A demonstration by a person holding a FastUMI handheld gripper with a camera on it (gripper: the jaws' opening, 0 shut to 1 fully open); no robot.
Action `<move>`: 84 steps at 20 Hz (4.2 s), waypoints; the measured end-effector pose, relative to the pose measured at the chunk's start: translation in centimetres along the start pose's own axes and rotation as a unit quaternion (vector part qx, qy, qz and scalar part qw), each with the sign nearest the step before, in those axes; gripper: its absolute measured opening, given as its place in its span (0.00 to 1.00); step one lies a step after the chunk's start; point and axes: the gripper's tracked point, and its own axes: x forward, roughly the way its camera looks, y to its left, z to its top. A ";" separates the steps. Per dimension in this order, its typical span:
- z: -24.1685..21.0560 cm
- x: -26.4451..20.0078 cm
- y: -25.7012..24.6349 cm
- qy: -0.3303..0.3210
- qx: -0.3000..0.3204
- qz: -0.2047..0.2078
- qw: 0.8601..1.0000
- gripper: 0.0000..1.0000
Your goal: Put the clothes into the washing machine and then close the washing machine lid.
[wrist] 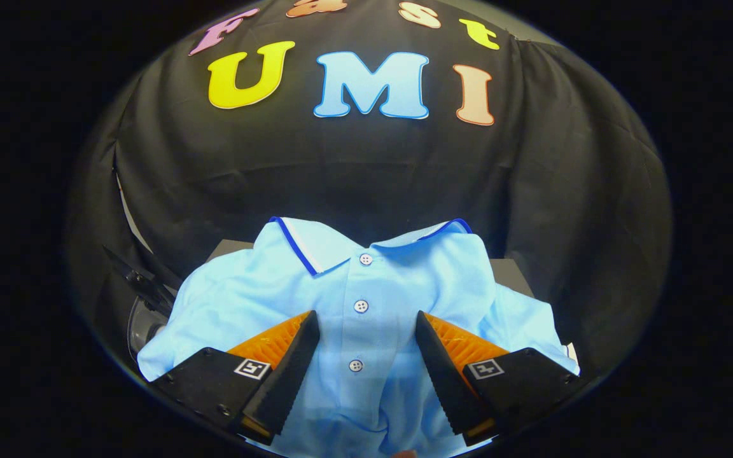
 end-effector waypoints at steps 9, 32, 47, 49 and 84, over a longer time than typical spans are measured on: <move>-0.3 0.0 0.2 0.007 0.023 0.009 1.000 0.92; 0.3 -1.8 1.8 0.018 0.088 0.061 0.994 0.02; 7.0 -10.9 5.5 -0.089 0.074 0.114 0.987 0.01; 7.9 -11.9 7.1 -0.103 0.066 0.126 0.985 0.01; 7.0 -21.6 42.6 -0.117 -0.063 0.405 0.905 0.01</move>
